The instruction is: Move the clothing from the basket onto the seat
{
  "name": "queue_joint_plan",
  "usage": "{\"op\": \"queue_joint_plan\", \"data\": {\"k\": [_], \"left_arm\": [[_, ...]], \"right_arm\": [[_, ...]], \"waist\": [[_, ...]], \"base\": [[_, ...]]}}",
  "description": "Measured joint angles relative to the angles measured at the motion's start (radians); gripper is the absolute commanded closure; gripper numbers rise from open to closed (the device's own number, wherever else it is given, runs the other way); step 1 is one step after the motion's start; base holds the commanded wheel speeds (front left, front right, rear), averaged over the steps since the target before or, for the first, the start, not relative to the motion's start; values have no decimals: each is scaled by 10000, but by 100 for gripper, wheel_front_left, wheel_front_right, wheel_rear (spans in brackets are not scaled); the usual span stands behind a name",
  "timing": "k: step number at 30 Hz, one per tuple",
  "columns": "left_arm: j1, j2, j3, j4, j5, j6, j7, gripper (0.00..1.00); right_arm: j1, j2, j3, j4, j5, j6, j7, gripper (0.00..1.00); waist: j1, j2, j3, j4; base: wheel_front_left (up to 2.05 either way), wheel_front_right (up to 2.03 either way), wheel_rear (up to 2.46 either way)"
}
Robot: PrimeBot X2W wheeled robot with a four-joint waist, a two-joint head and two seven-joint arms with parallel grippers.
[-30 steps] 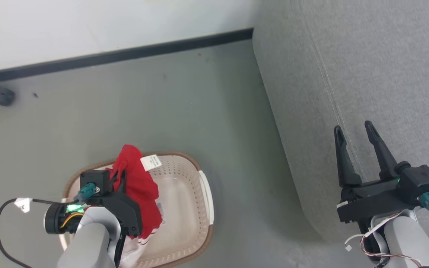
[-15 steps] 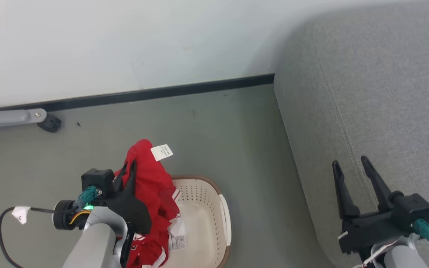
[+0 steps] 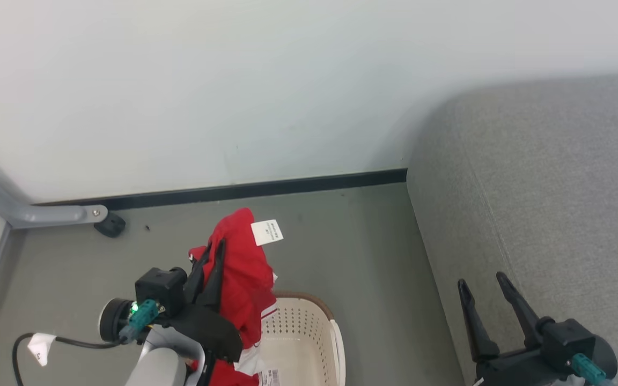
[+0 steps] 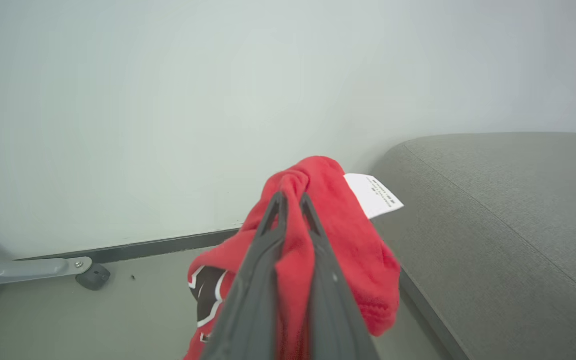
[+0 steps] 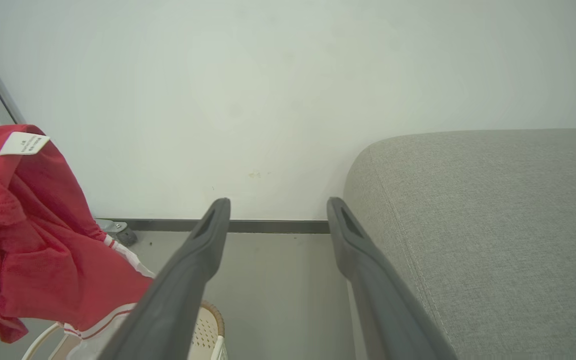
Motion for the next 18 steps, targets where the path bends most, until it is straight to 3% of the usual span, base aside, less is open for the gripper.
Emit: {"op": "queue_joint_plan", "data": {"k": [18], "left_arm": [[1518,54,-600,-2711,27,8,-2,100]], "right_arm": [[941,144,380,-286,2,77,0,0]], "waist": [[1,1,-955,-56]], "base": [[0,0,0]]}}
